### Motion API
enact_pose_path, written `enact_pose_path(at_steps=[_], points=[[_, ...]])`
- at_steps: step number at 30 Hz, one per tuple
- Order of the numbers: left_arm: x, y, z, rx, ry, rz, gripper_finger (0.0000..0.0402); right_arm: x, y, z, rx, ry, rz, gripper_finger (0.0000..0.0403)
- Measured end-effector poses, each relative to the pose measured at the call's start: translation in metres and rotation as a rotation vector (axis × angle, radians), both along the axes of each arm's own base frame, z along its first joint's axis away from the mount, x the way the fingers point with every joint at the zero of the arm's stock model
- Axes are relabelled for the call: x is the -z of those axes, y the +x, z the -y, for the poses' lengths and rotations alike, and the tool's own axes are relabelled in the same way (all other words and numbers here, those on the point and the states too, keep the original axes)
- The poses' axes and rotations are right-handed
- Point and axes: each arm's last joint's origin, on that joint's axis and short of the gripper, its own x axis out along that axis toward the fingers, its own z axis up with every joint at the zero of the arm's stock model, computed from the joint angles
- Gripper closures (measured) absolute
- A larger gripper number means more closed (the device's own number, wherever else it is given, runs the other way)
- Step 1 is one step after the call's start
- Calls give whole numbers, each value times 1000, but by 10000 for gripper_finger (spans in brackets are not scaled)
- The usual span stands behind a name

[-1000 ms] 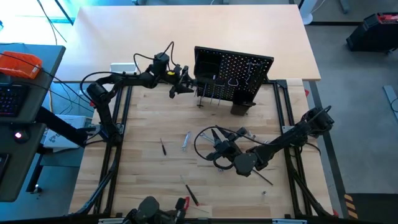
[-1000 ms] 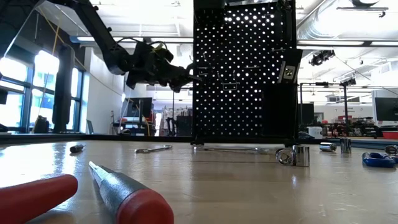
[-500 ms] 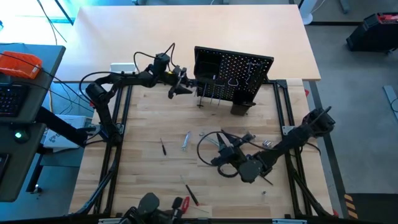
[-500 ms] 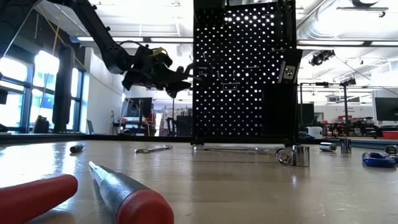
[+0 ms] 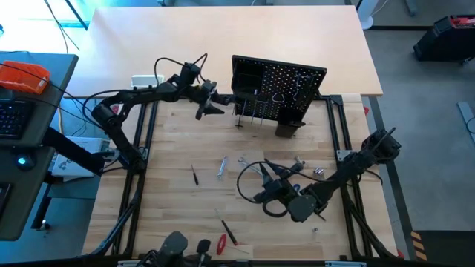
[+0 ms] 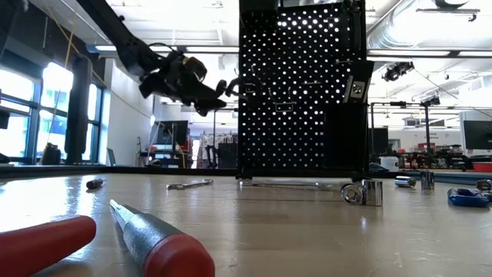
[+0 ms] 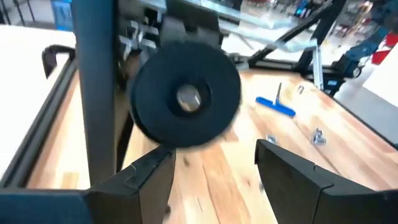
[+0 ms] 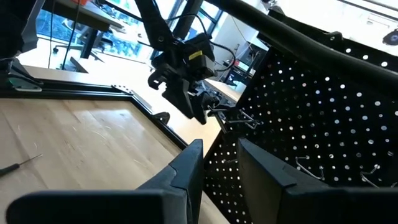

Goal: Hang tools onto peg board
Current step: Hang the silver socket onto the pegboard

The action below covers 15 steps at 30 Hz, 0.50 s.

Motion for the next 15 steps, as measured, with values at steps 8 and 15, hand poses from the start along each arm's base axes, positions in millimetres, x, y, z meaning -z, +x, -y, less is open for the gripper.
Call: enact_pose_path(at_steps=[8,15], points=[[6,-5,5,-17,-37,-83,185,0,-4,-6,-20,4,6,311],[14,-10,10,-21,-98,-174,186,4,-8,-11,-39,5,7,311]])
